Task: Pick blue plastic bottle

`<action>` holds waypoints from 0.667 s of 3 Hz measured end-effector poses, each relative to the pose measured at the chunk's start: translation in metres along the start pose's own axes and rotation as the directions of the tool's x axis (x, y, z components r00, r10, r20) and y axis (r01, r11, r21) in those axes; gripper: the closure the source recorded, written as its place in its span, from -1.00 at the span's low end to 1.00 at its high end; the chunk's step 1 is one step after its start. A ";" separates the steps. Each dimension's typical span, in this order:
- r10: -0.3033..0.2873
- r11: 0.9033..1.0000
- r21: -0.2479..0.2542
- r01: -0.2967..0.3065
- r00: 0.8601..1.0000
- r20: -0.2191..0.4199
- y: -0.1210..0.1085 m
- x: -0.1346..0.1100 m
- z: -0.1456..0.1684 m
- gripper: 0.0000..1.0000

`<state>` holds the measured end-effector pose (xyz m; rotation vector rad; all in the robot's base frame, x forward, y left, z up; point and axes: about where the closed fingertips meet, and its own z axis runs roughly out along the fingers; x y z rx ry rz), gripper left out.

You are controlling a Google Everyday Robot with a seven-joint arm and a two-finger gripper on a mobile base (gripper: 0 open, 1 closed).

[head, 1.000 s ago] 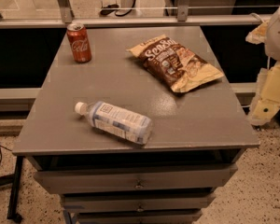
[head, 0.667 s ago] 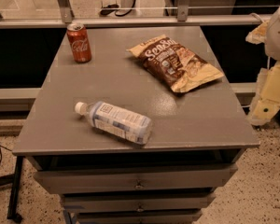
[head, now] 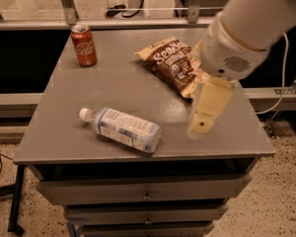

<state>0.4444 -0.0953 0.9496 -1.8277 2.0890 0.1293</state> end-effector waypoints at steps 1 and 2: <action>0.002 0.998 -0.064 0.000 0.999 0.038 0.011 -0.057 0.029 -1.00; 0.024 0.994 -0.104 -0.017 0.998 0.061 0.021 -0.093 0.064 -1.00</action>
Offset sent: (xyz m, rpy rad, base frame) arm 0.0081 0.1678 -0.0692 0.1164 0.1492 0.0190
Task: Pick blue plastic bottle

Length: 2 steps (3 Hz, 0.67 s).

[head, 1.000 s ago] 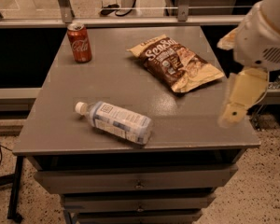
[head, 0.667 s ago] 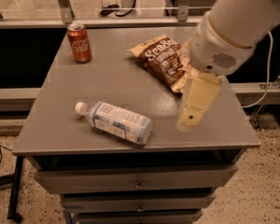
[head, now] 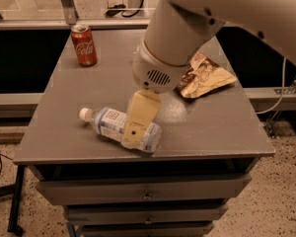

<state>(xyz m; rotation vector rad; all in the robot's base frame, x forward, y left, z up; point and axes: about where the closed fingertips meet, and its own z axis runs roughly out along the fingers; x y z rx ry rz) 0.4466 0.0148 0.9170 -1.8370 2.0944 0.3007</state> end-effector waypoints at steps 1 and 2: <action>0.032 0.999 -0.017 -0.032 0.999 0.013 -0.005 -0.011 0.040 -1.00; 0.058 0.998 -0.025 -0.058 0.998 0.011 -0.008 -0.015 0.066 -1.00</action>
Offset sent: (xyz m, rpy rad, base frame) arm 0.0270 0.0522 -0.0876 0.0254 0.0741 -0.0725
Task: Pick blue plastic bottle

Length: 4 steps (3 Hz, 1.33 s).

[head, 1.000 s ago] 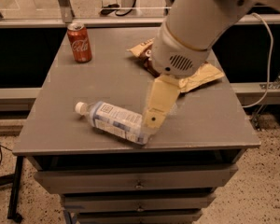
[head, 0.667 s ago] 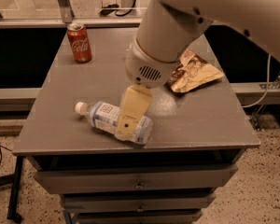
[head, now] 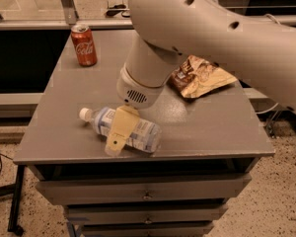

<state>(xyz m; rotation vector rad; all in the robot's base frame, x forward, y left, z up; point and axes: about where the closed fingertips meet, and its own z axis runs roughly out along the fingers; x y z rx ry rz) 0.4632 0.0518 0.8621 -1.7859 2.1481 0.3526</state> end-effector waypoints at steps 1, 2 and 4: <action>0.021 1.000 -0.013 -0.021 1.000 -0.008 0.001 0.004 0.022 -0.65; 0.030 1.000 -0.004 -0.030 1.000 -0.008 -0.001 0.006 0.029 -0.17; 0.020 0.999 0.035 -0.022 0.999 0.030 -0.020 -0.003 0.008 0.76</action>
Offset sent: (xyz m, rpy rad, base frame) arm 0.0077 0.0055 -0.0384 -0.0020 0.0148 -0.0437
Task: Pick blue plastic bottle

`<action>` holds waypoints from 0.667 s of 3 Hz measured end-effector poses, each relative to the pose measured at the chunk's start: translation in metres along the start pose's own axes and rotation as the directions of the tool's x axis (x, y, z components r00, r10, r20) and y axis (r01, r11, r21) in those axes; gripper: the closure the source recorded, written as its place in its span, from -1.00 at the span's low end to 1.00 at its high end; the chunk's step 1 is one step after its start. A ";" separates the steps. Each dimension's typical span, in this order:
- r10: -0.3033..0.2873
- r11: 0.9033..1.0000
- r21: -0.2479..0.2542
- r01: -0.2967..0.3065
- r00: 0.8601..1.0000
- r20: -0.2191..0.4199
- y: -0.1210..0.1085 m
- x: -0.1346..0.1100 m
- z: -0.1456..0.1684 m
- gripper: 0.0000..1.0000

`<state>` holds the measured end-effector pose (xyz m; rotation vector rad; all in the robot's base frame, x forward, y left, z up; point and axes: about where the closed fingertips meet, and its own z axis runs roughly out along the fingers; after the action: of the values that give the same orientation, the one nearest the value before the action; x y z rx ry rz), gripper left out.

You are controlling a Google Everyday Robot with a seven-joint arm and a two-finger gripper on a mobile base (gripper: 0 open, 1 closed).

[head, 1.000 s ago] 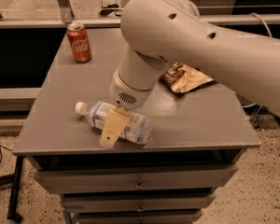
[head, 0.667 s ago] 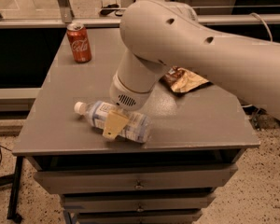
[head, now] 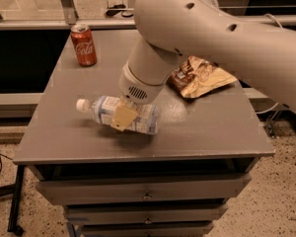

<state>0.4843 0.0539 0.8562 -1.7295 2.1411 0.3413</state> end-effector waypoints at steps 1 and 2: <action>0.005 1.000 -0.024 -0.003 0.997 0.073 -0.015 -0.007 -0.019 1.00; 0.046 0.994 -0.104 -0.027 0.983 0.179 -0.028 -0.020 -0.048 1.00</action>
Offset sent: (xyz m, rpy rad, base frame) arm 0.0407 -0.0147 0.1046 0.3853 0.1611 0.0217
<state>0.5088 0.0464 0.9091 -1.6444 2.0574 0.6029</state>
